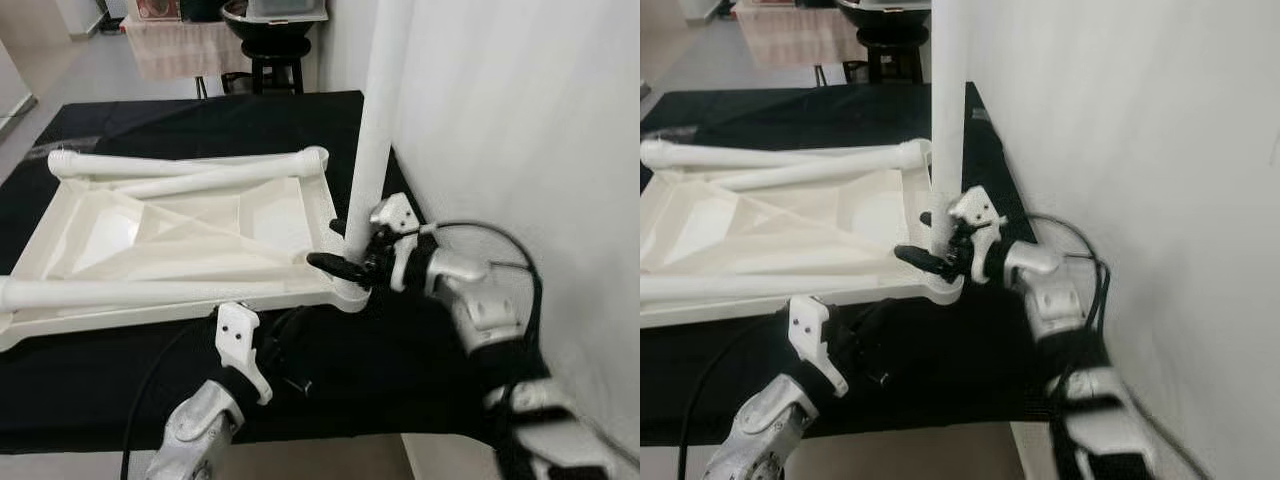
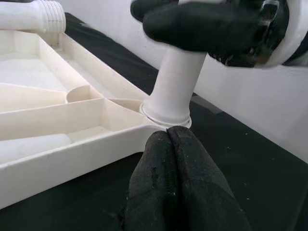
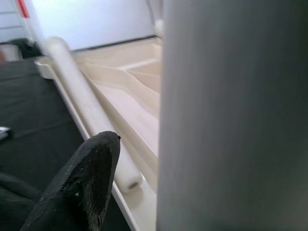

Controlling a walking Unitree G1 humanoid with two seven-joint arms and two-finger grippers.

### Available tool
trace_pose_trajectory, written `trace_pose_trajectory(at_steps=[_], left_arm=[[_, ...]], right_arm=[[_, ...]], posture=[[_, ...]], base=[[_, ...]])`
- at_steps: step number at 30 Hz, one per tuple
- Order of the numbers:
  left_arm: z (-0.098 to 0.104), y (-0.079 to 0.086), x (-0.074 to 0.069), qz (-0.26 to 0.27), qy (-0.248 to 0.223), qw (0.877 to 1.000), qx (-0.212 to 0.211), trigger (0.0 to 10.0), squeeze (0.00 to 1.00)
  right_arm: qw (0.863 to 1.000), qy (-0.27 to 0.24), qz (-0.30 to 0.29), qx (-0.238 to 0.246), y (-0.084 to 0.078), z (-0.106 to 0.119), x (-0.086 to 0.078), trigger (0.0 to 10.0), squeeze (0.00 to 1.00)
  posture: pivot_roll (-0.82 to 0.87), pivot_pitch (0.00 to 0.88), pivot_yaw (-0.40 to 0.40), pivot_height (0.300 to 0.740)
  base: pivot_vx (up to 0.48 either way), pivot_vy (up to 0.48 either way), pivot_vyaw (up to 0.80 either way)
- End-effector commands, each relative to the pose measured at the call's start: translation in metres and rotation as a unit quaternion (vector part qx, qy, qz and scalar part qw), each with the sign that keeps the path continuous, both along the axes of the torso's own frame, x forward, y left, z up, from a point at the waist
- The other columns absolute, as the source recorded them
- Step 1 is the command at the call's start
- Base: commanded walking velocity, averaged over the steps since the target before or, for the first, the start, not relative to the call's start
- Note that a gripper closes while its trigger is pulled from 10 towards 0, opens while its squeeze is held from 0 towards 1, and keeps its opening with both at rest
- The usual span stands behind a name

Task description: Building children table

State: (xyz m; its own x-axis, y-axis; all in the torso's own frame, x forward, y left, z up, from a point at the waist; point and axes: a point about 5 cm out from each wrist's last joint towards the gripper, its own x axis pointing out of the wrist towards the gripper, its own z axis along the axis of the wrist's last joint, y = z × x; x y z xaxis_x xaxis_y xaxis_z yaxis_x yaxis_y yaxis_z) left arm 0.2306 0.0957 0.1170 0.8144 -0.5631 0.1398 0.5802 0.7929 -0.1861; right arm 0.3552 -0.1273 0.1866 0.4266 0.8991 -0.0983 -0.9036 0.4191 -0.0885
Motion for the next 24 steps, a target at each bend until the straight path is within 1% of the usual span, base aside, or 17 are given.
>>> trace_pose_trajectory(at_steps=[1, 4, 10, 11, 12, 13, 14, 15, 18, 19, 20, 21, 22, 23, 24], left_arm=[[-0.004, -0.001, -0.001, 0.000, 0.011, 1.000, 0.001, 10.0, 0.00], [-0.004, -0.001, -0.001, 0.000, 0.012, 1.000, 0.001, 10.0, 0.00], [-0.004, -0.002, -0.002, -0.001, 0.012, 1.000, 0.001, 10.0, 0.00], [-0.004, -0.002, -0.003, -0.001, 0.012, 1.000, 0.000, 10.0, 0.00], [-0.004, -0.002, -0.003, -0.001, 0.012, 1.000, 0.000, 10.0, 0.00], [-0.004, -0.002, -0.003, -0.001, 0.012, 1.000, 0.000, 10.0, 0.00], [-0.004, -0.002, -0.003, 0.000, 0.012, 1.000, 0.000, 10.0, 0.00], [-0.004, -0.002, -0.004, 0.000, 0.012, 1.000, 0.000, 10.0, 0.00], [-0.004, -0.002, -0.004, 0.000, 0.012, 1.000, 0.000, 10.0, 0.00], [-0.003, -0.002, -0.005, 0.000, 0.011, 1.000, 0.000, 10.0, 0.00], [-0.003, -0.001, -0.005, 0.002, 0.010, 1.000, 0.001, 10.0, 0.00], [-0.003, -0.001, -0.005, 0.002, 0.010, 1.000, 0.001, 10.0, 0.00], [-0.003, 0.000, -0.005, 0.003, 0.010, 1.000, 0.002, 10.0, 0.00], [-0.003, 0.000, -0.005, 0.003, 0.010, 1.000, 0.002, 10.0, 0.00], [-0.004, 0.000, -0.005, 0.002, 0.011, 1.000, 0.004, 10.0, 0.00]], right_arm=[[0.999, 0.011, 0.029, 0.013, 0.007, -0.001, 0.001, 0.0, 0.00], [0.999, 0.017, 0.031, 0.017, 0.006, -0.001, 0.003, 0.0, 0.00], [0.999, 0.029, 0.005, 0.017, 0.001, -0.009, 0.007, 0.0, 0.00], [0.999, 0.031, -0.007, 0.015, -0.002, -0.013, 0.006, 0.0, 0.00], [0.999, 0.027, -0.032, 0.002, -0.006, -0.019, 0.006, 0.0, 0.00], [0.999, 0.027, -0.032, 0.002, -0.006, -0.019, 0.006, 0.0, 0.00], [0.998, 0.022, -0.065, -0.014, -0.010, -0.025, 0.006, 0.0, 0.00], [0.991, 0.021, -0.127, -0.038, -0.013, -0.038, 0.004, 0.0, 0.00], [0.991, 0.021, -0.127, -0.038, -0.013, -0.038, 0.004, 0.0, 0.00], [0.967, 0.021, -0.244, -0.066, -0.019, -0.053, 0.002, 0.0, 0.00], [0.935, 0.036, -0.349, -0.050, -0.014, -0.067, -0.015, 0.0, 0.00], [0.935, 0.036, -0.349, -0.050, -0.014, -0.067, -0.015, 0.0, 0.00], [0.922, 0.052, -0.381, -0.043, 0.006, -0.078, -0.041, 0.0, 0.00], [0.922, 0.052, -0.381, -0.043, 0.006, -0.078, -0.041, 0.0, 0.00], [0.934, 0.026, -0.354, -0.052, 0.024, -0.073, -0.055, 0.0, 0.00]], posture=[[0.05, 0.067, -0.031, 0.740], [0.05, 0.067, -0.032, 0.740], [0.06, 0.070, -0.034, 0.740], [0.05, 0.073, -0.037, 0.740], [0.06, 0.074, -0.040, 0.740], [0.06, 0.074, -0.040, 0.740], [0.06, 0.075, -0.044, 0.740], [0.06, 0.081, -0.053, 0.740], [0.06, 0.081, -0.053, 0.740], [0.06, 0.085, -0.059, 0.740], [0.05, 0.093, -0.055, 0.740], [0.05, 0.093, -0.055, 0.740], [0.05, 0.093, -0.045, 0.740], [0.05, 0.093, -0.045, 0.740], [0.03, 0.078, -0.036, 0.740]], base=[[0.000, 0.000, 0.00], [0.000, 0.000, 0.00], [0.000, 0.000, 0.00], [0.000, 0.000, 0.00], [0.000, 0.000, 0.00], [0.000, 0.000, 0.00], [0.000, 0.000, 0.00], [0.000, 0.000, 0.00], [0.000, 0.000, 0.00], [0.000, 0.000, 0.00], [0.000, 0.000, 0.00], [0.000, 0.000, 0.00], [0.000, 0.000, 0.00], [0.000, 0.000, 0.00], [0.000, 0.000, 0.00]])
